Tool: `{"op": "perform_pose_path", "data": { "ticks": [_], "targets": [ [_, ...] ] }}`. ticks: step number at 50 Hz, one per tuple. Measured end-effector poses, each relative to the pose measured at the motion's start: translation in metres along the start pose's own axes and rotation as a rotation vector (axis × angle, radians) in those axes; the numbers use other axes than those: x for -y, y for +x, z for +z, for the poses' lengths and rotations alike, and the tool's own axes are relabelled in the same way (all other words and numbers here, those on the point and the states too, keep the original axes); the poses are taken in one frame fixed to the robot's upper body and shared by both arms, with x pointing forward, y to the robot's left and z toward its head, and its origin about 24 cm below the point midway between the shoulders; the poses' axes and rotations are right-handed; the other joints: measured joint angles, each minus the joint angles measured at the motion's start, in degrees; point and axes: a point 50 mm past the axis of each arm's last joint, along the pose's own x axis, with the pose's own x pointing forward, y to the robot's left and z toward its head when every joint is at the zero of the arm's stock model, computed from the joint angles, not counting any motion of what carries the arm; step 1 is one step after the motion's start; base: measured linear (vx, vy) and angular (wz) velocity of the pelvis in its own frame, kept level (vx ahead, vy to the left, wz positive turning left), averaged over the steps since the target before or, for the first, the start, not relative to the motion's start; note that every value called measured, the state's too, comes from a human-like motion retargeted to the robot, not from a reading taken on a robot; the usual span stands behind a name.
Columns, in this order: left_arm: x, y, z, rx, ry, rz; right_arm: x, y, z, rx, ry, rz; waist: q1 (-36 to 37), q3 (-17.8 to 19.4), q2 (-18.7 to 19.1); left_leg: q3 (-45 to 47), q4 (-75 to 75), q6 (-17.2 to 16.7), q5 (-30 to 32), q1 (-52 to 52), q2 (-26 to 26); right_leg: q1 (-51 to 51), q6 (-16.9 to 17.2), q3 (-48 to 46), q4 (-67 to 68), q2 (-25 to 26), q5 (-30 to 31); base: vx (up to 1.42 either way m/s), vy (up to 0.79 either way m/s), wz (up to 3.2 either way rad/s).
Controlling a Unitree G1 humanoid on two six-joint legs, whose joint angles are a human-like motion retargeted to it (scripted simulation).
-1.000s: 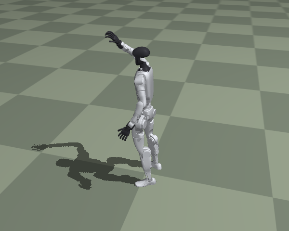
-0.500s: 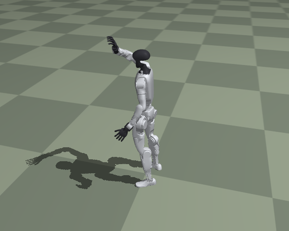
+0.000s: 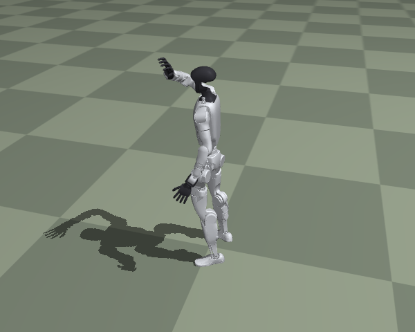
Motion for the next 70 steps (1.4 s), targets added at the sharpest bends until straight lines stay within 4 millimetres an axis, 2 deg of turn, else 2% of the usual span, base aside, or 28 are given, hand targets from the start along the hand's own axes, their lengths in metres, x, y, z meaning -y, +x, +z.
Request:
{"op": "perform_pose_path", "data": {
  "ticks": [4,7,10,14,18,23,30,34,39,42,46,48,50,52,55,60,63,66,68,70],
  "targets": [
    [0.001,0.001,0.008,0.034,-0.026,-0.006,0.0,-0.003,0.01,0.048,0.069,0.081,0.2,0.2,0.2,-0.3,-0.1,0.1,0.1,-0.2,0.0,-0.1,0.0,-0.3,0.1,0.0,0.0,0.0,0.0,0.0],
    [0.001,0.003,0.016,0.065,-0.04,0.001,0.002,-0.009,0.004,0.039,0.033,0.098,0.3,0.4,0.2,-0.7,-0.2,0.1,0.2,-0.3,-0.1,0.0,0.0,-0.7,0.1,-0.1,-0.1,0.0,0.0,0.0],
    [0.001,0.005,0.022,0.087,-0.032,0.006,0.009,-0.016,-0.017,-0.023,-0.095,0.055,0.4,0.6,0.0,-1.2,-0.3,0.2,0.3,-0.4,-0.2,0.2,0.0,-1.2,0.1,-0.3,-0.1,0.0,0.0,0.0],
    [0.002,0.007,0.031,0.109,-0.018,-0.007,0.023,-0.029,-0.057,-0.183,-0.282,-0.004,0.8,0.8,-0.2,-1.8,-0.3,0.3,0.4,-0.6,-0.4,0.4,0.0,-1.7,0.0,-0.5,-0.1,0.0,0.0,0.0],
    [-0.001,0.008,0.046,0.17,-0.039,-0.021,0.042,-0.049,-0.085,-0.311,-0.372,-0.005,1.4,1.0,-0.5,-2.2,-0.4,0.3,0.6,-0.9,-0.4,0.3,0.0,-2.2,-0.2,-0.5,0.0,0.0,0.0,0.0],
    [-0.017,-0.001,0.086,0.383,-0.065,0.0,0.06,-0.078,-0.091,-0.346,-0.355,0.069,2.0,1.2,-0.5,-2.6,-0.7,0.1,0.9,-1.3,-0.2,0.2,0.0,-2.7,-0.4,-0.3,0.2,0.0,0.0,0.0],
    [-0.05,-0.043,0.168,0.807,-0.046,0.06,0.058,-0.125,-0.07,-0.368,-0.168,0.315,0.6,0.9,0.9,-3.0,-0.8,-0.1,1.3,-1.8,0.0,0.0,0.0,-3.4,-0.6,0.1,0.3,0.0,0.0,0.0],
    [-0.071,-0.07,0.214,1.022,-0.037,0.103,0.047,-0.171,-0.046,-0.476,0.001,0.431,-1.6,1.0,1.4,-3.4,-0.8,-0.1,1.4,-1.6,-0.1,0.3,0.0,-3.8,-0.4,0.0,0.1,0.0,0.0,0.0],
    [-0.09,-0.103,0.274,1.262,0.023,0.168,0.031,-0.261,0.008,-0.754,0.246,0.65,-4.1,1.0,1.8,-3.6,-0.6,-0.1,1.3,-1.4,-0.1,0.6,0.0,-4.1,-0.2,-0.1,-0.2,0.0,0.0,0.0],
    [-0.104,-0.122,0.308,1.383,0.06,0.264,0.022,-0.324,0.054,-0.971,0.395,0.834,-5.7,1.0,3.0,-3.6,-0.6,-0.1,1.4,-1.5,-0.2,0.5,0.0,-4.2,-0.1,-0.2,-0.2,0.0,0.0,0.0],
    [-0.13,-0.15,0.351,1.51,0.071,0.466,0.019,-0.409,0.131,-1.352,0.589,1.082,-8.1,1.0,5.0,-3.3,-0.8,-0.1,1.5,-1.6,-0.3,0.2,0.0,-4.0,0.0,-0.2,-0.2,0.0,0.0,0.0],
    [-0.146,-0.169,0.371,1.572,0.061,0.587,0.025,-0.442,0.172,-1.541,0.642,1.177,-9.4,1.0,6.1,-2.9,-0.9,-0.1,1.6,-1.5,-0.3,0.0,0.0,-3.6,0.1,-0.1,-0.2,-0.01,-0.01,-0.09],
    [-0.162,-0.193,0.388,1.638,0.042,0.711,0.034,-0.467,0.209,-1.718,0.651,1.238,-10.7,1.1,7.1,-2.4,-1.0,-0.1,1.7,-1.3,-0.2,-0.3,0.0,-3.1,0.1,0.0,-0.1,-0.02,-0.02,-0.24],
    [-0.176,-0.219,0.403,1.705,0.018,0.836,0.045,-0.483,0.239,-1.895,0.635,1.25,-12.0,1.2,8.0,-1.8,-1.1,-0.1,1.8,-1.2,-0.2,-0.5,0.0,-2.6,0.0,0.2,0.1,-0.02,-0.02,-0.28],
    [-0.192,-0.259,0.422,1.788,-0.012,1.021,0.06,-0.501,0.274,-2.173,0.61,1.211,-13.9,1.3,9.3,-0.8,-1.3,-0.1,2.0,-1.1,-0.1,-1.0,0.0,-1.6,-0.1,0.5,0.5,-0.03,-0.02,-0.3],
    [-0.198,-0.312,0.448,1.866,0.06,1.269,0.078,-0.521,0.308,-2.529,0.637,1.157,-16.4,1.1,11.0,0.9,-1.5,-0.1,2.2,-0.9,0.2,-1.8,0.0,-0.1,-0.4,1.2,1.1,-0.03,-0.02,-0.3],
    [-0.192,-0.331,0.462,1.871,0.238,1.395,0.083,-0.528,0.317,-2.594,0.679,1.202,-17.2,0.9,11.5,2.0,-1.7,-0.1,2.4,-0.7,0.4,-2.3,0.0,0.8,-0.4,1.7,1.4,-0.03,-0.03,-0.31],
    [-0.19,-0.341,0.471,1.824,0.46,1.528,0.084,-0.531,0.32,-2.579,0.711,1.263,-17.6,0.7,11.6,3.2,-1.9,-0.1,2.6,-0.6,0.7,-2.8,0.0,1.8,-0.5,2.3,1.8,-0.03,-0.05,-0.35],
    [-0.196,-0.344,0.474,1.77,0.558,1.609,0.083,-0.531,0.32,-2.556,0.718,1.282,-17.5,0.6,11.4,4.1,-2.0,-0.1,2.8,-0.4,0.9,-3.2,0.0,2.5,-0.5,2.8,2.1,-0.03,-0.07,-0.39],
    [-0.207,-0.347,0.474,1.711,0.57,1.678,0.08,-0.53,0.32,-2.542,0.715,1.273,-17.3,0.6,11.0,5.0,-2.1,-0.1,3.0,-0.3,1.2,-3.6,0.0,3.2,-0.6,3.4,2.4,-0.03,-0.08,-0.4]
  ]
}}
